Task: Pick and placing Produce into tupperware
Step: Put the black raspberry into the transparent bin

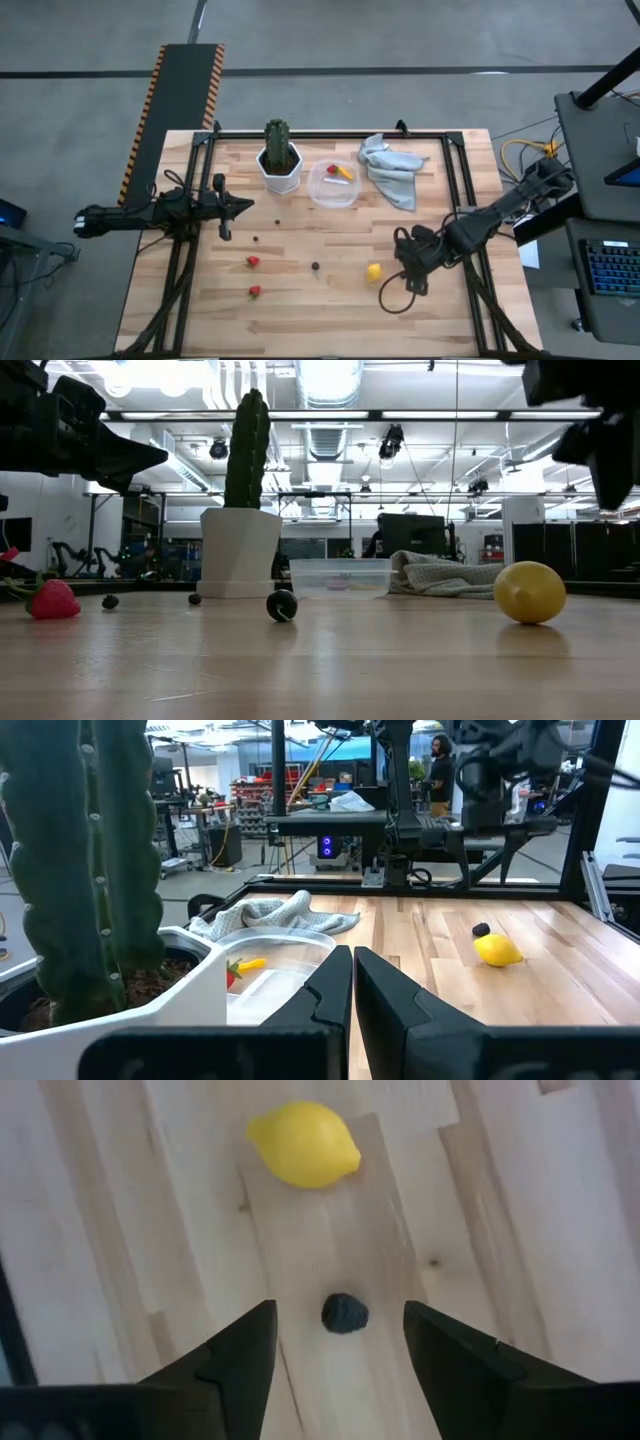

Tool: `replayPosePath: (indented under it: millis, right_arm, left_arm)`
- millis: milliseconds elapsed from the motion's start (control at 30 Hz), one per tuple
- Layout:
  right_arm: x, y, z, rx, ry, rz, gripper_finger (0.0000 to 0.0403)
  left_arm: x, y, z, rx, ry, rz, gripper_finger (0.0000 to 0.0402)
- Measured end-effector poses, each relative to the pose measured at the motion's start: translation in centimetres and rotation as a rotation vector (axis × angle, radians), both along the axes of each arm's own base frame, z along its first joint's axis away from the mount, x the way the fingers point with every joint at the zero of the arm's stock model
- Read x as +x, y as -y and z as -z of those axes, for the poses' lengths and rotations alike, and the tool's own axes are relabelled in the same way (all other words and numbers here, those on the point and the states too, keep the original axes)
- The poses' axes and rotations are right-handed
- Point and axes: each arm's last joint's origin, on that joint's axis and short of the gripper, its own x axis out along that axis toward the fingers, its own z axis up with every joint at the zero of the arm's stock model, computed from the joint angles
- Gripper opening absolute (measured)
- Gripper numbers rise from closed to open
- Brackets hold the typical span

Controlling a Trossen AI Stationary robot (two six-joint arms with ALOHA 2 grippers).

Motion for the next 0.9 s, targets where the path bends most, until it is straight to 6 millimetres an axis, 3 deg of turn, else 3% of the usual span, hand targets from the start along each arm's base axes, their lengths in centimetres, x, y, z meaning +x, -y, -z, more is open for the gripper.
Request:
replayPosePath:
  millis: [200, 900]
  right_arm:
    - [-0.2, 0.0, 2.1, 0.034, 0.027, 0.024, 0.0208]
    - [-1.8, 0.0, 5.6, 0.036, 0.032, 0.060, 0.0208]
  left_arm:
    - [0.0, 0.0, 0.0, 0.000, -0.002, 0.001, 0.0000]
    - [0.0, 0.0, 0.0, 0.000, -0.005, 0.002, 0.0000]
